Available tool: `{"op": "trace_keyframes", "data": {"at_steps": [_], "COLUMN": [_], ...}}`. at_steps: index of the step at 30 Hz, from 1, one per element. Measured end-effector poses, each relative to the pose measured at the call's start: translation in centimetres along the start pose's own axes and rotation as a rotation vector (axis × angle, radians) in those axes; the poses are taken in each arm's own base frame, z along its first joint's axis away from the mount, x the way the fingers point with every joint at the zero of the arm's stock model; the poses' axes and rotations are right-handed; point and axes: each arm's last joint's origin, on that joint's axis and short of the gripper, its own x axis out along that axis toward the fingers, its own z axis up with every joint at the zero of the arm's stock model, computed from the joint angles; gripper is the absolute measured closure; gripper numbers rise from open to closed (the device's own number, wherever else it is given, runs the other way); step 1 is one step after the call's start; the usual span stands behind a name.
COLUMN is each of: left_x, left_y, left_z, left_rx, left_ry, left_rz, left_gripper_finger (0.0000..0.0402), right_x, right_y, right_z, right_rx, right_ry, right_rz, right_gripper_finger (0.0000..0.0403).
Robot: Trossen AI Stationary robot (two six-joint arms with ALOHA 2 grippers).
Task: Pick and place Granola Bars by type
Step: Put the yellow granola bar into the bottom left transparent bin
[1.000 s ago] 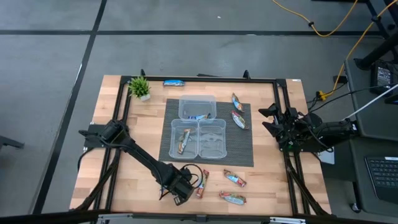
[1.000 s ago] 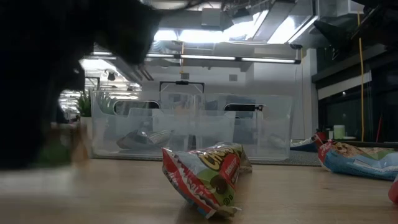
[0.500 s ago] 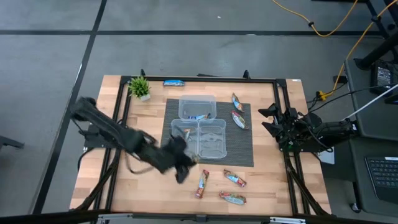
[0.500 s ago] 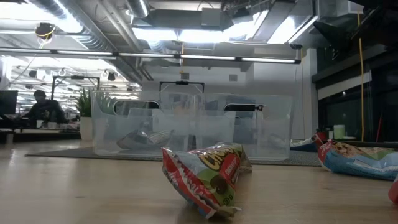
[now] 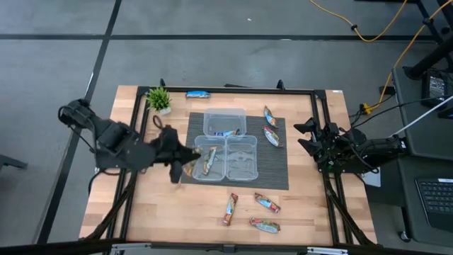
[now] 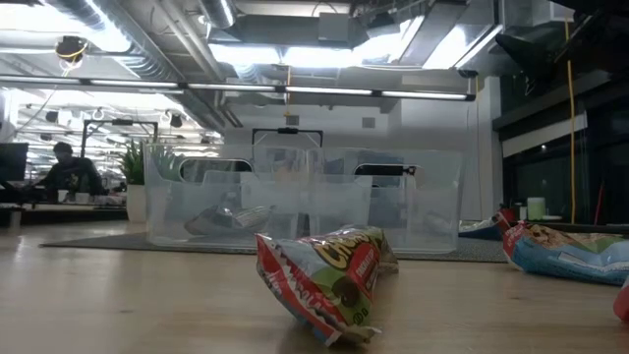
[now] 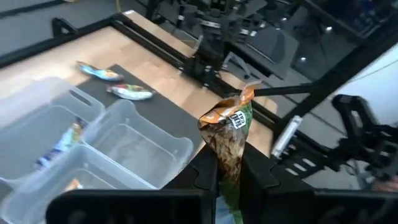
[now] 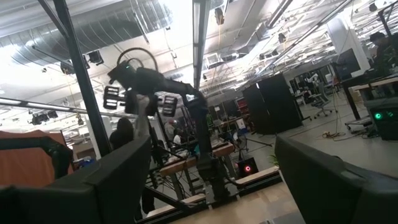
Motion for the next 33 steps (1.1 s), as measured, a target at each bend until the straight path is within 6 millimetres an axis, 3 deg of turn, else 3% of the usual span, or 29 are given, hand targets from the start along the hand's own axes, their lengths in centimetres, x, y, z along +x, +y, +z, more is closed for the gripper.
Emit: {"op": "trace_keyframes", "data": {"at_steps": [7, 13, 25, 33], "left_x": [3.1, 4.2, 13.2, 18.0], "left_y": [3.9, 6.1, 10.3, 11.6], "left_z": [3.2, 3.3, -4.0, -6.5], "left_rx": [0.006, -0.006, -0.050, -0.067], "left_ry": [0.064, 0.137, 0.448, 0.570], "left_rz": [0.070, 0.180, 0.320, 0.304], "left_gripper_finger": [0.0378, 0.0378, 0.0378, 0.0370], "right_x": [0.0, 0.0, 0.0, 0.0], "right_y": [0.0, 0.0, 0.0, 0.0], "right_z": [0.0, 0.0, -0.2, -0.2], "right_rx": [0.000, 0.000, 0.023, 0.023], "right_ry": [0.001, 0.002, 0.017, 0.016], "right_rz": [0.000, -0.001, -0.005, -0.005], "right_gripper_finger": [0.0059, 0.0059, 0.0059, 0.0059]}}
